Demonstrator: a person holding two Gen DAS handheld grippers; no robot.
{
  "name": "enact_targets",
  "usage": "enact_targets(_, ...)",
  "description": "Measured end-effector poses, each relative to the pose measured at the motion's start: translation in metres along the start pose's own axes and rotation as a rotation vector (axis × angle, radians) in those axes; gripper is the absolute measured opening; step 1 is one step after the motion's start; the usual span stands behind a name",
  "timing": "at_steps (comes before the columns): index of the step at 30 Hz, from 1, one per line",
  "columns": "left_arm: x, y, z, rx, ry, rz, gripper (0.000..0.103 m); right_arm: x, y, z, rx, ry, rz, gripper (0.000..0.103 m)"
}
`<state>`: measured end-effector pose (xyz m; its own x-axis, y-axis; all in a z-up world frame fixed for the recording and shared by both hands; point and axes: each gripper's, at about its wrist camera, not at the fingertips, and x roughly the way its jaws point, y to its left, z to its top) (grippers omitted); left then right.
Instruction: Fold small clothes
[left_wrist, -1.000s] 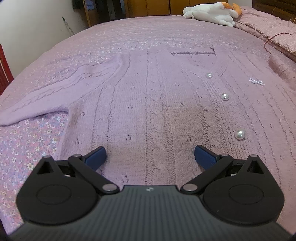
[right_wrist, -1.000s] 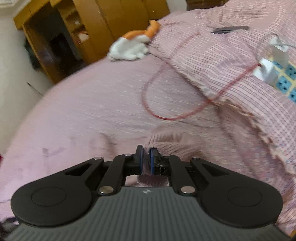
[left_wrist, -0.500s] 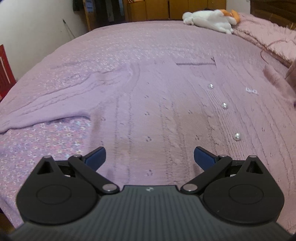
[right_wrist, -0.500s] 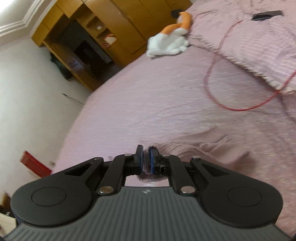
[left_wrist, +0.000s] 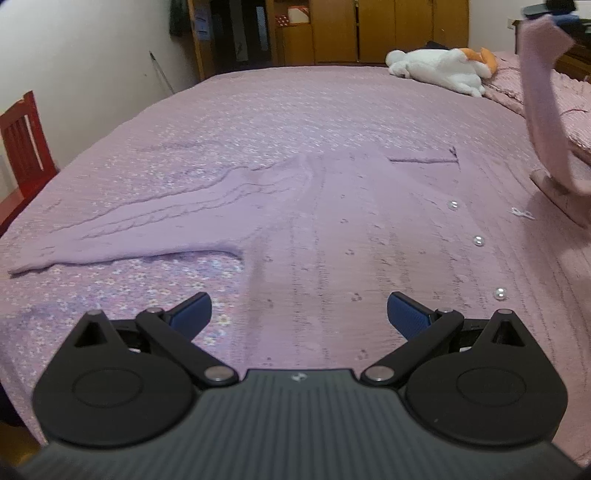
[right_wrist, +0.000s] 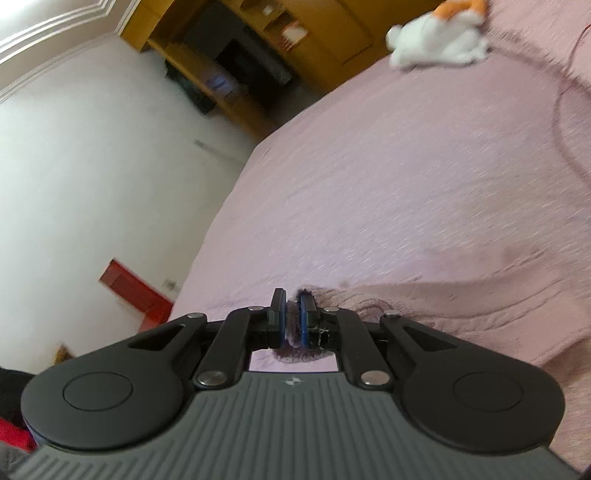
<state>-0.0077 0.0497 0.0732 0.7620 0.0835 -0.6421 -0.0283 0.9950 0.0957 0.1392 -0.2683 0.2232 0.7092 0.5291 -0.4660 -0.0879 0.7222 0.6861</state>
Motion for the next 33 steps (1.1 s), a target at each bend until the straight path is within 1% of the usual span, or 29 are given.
enact_targets(2,0.0,0.005,-0.001,-0.006,-0.008,0.019,0.103,0.018,0.01,-0.005,0.005,0.023,0.02,0.008)
enact_targets(5,0.002,0.012,-0.003,-0.018,-0.009,0.032,0.103,0.045,0.015,-0.012,0.018,0.046,0.039,0.008)
enact_targets(11,0.011,0.019,-0.007,-0.015,-0.007,0.057,0.103,0.105,0.019,-0.032,0.056,0.123,0.043,0.008)
enact_targets(17,0.016,0.02,-0.01,-0.007,-0.002,0.059,0.103,0.161,0.005,-0.052,0.034,0.234,0.036,0.008)
enact_targets(21,0.017,0.021,-0.011,-0.012,-0.001,0.063,0.103,0.191,0.002,-0.061,0.018,0.258,0.029,0.009)
enact_targets(22,0.016,0.022,-0.012,-0.013,-0.001,0.063,0.103,0.197,0.002,-0.063,0.012,0.266,0.034,0.011)
enact_targets(23,0.017,0.022,-0.012,-0.016,-0.001,0.061,0.103,0.203,0.001,-0.064,0.013,0.284,0.043,0.02)
enact_targets(24,0.015,0.022,-0.012,-0.017,-0.002,0.06,0.103,0.209,-0.001,-0.065,0.024,0.304,0.04,0.027)
enact_targets(25,0.014,0.023,-0.012,-0.015,-0.004,0.06,0.103,0.211,-0.002,-0.066,0.035,0.313,0.038,0.045)
enact_targets(26,0.014,0.022,-0.012,-0.012,-0.006,0.06,0.103,0.211,-0.002,-0.068,0.037,0.31,0.042,0.059)
enact_targets(28,0.013,0.022,-0.011,-0.004,-0.013,0.064,0.103,0.207,-0.003,-0.07,0.02,0.29,0.056,0.065)
enact_targets(30,0.012,0.023,-0.01,-0.001,-0.015,0.067,0.103,0.201,-0.005,-0.071,0.007,0.285,0.053,0.067)
enact_targets(32,0.012,0.022,-0.009,-0.005,-0.014,0.062,0.103,0.191,-0.01,-0.07,0.0,0.28,0.041,0.071)
enact_targets(33,0.012,0.022,-0.008,-0.005,-0.014,0.058,0.103,0.185,-0.013,-0.07,-0.008,0.273,0.032,0.072)
